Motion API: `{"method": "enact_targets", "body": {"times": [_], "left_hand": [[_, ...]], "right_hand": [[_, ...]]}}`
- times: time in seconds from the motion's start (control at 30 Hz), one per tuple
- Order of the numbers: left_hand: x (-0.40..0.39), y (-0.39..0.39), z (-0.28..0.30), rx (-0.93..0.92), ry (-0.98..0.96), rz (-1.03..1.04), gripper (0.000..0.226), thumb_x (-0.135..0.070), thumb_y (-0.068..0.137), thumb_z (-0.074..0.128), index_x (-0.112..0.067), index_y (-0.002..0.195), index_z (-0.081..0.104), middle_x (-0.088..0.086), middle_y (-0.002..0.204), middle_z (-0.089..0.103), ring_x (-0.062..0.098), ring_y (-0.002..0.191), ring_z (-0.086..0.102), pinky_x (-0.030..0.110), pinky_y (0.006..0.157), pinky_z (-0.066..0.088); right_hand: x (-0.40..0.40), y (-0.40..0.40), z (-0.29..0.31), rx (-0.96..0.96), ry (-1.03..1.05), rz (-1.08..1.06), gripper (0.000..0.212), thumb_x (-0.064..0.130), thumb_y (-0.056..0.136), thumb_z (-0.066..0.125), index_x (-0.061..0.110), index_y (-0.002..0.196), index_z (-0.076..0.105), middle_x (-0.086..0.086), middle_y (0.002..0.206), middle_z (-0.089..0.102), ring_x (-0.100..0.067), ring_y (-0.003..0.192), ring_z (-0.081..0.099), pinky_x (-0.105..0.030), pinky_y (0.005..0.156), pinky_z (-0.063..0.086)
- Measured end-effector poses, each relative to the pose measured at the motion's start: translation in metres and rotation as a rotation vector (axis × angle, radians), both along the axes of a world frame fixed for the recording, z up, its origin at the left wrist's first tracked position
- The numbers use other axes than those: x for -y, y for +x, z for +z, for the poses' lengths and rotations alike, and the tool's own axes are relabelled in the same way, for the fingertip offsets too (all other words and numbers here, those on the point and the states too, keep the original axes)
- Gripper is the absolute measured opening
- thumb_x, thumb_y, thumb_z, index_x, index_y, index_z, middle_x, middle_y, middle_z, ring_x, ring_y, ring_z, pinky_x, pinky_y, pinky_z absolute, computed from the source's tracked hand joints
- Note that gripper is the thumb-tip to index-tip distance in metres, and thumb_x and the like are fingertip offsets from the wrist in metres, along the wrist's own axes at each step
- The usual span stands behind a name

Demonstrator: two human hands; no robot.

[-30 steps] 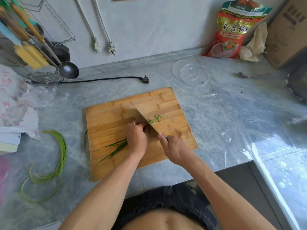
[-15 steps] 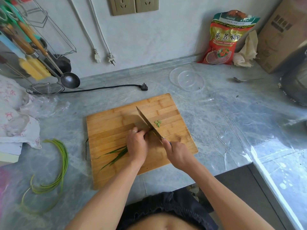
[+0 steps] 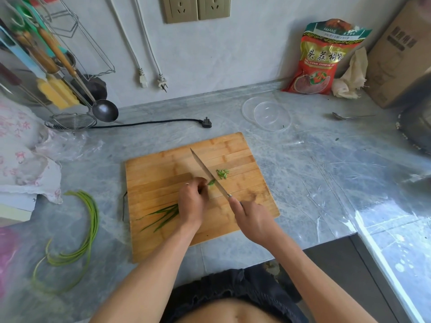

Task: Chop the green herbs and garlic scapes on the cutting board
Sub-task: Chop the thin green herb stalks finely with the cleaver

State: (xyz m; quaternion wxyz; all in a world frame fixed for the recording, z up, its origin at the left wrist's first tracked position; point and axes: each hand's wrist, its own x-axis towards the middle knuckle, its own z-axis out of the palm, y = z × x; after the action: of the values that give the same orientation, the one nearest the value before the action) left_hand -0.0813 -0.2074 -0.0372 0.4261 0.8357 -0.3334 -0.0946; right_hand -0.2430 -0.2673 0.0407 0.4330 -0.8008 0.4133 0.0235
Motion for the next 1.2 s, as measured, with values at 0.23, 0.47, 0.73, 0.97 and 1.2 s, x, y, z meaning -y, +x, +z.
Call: {"method": "enact_targets", "body": {"times": [0.23,0.47,0.73,0.97,1.2], "left_hand": [[0.001,-0.001,-0.007,0.05,0.03,-0.01,0.017,-0.004,0.084,0.065,-0.013,0.091,0.077,0.001,0.087,0.075,0.018,0.078,0.067,0.019,0.067,0.044],[0.003,-0.003,-0.01,0.102,0.064,0.003,0.016,-0.004,0.085,0.064,-0.012,0.092,0.076,0.006,0.09,0.073,0.023,0.081,0.065,0.028,0.068,0.048],[0.003,0.001,-0.013,0.103,0.126,0.015,0.015,-0.011,0.081,0.065,-0.014,0.087,0.079,0.01,0.084,0.071,0.027,0.074,0.061,0.035,0.062,0.049],[0.002,0.004,-0.014,0.088,0.168,-0.004,0.012,-0.014,0.08,0.068,-0.014,0.086,0.078,0.008,0.086,0.072,0.025,0.076,0.063,0.032,0.062,0.048],[0.001,0.003,-0.012,0.111,0.158,0.009,0.019,-0.006,0.078,0.066,-0.018,0.085,0.078,0.008,0.082,0.067,0.026,0.069,0.059,0.031,0.058,0.043]], "right_hand": [[-0.003,0.001,0.004,-0.047,0.003,0.029,0.059,0.052,0.102,0.03,0.008,0.063,0.035,-0.007,0.058,0.041,-0.016,0.051,0.035,-0.029,0.049,0.027],[-0.004,0.0,0.001,-0.068,-0.02,0.048,0.058,0.05,0.103,0.028,0.012,0.06,0.034,-0.003,0.055,0.04,-0.016,0.051,0.036,-0.029,0.05,0.029],[-0.005,0.003,-0.003,-0.105,-0.029,0.046,0.056,0.055,0.101,0.029,0.014,0.064,0.039,-0.003,0.059,0.047,-0.017,0.052,0.043,-0.029,0.048,0.032],[-0.011,0.012,-0.01,-0.102,-0.062,0.048,0.054,0.057,0.099,0.027,0.015,0.068,0.04,-0.005,0.065,0.051,-0.02,0.054,0.044,-0.03,0.048,0.03],[-0.01,0.006,-0.01,-0.118,-0.035,0.031,0.054,0.055,0.101,0.027,0.015,0.065,0.037,-0.003,0.061,0.045,-0.018,0.054,0.041,-0.032,0.051,0.028]]}}
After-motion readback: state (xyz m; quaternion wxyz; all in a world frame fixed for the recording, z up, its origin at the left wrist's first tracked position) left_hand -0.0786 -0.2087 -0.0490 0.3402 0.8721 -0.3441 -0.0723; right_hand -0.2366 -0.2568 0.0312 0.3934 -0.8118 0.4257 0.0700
